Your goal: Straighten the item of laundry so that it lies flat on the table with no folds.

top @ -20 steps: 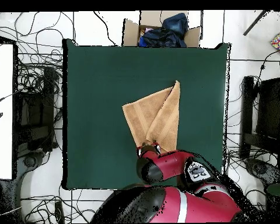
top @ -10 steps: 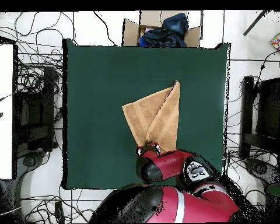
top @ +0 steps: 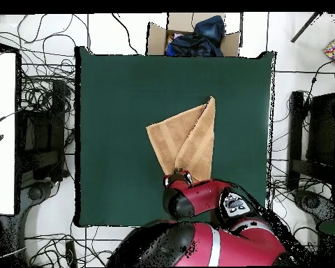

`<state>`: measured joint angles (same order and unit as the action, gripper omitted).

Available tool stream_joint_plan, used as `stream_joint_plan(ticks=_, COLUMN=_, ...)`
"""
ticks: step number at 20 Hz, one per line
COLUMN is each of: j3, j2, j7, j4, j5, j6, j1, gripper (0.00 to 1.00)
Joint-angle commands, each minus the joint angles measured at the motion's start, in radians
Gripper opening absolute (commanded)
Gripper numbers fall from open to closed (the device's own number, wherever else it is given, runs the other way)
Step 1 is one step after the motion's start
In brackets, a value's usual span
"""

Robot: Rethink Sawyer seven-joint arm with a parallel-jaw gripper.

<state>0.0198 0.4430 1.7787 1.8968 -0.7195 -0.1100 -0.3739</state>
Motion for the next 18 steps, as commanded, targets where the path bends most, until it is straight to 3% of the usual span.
stream_joint_plan(ticks=1, j3=0.054, j2=-0.037, j7=0.110, j4=-0.095, j5=0.017, j6=-0.039, j1=0.008, gripper=1.00)
stream_joint_plan(ticks=4, j3=0.049, j2=-0.025, j7=0.100, j4=-0.097, j5=0.030, j6=0.024, j1=0.023, gripper=1.00)
stream_joint_plan(ticks=18, j3=0.055, j2=-0.024, j7=0.100, j4=-0.096, j5=0.031, j6=0.029, j1=0.017, gripper=1.00)
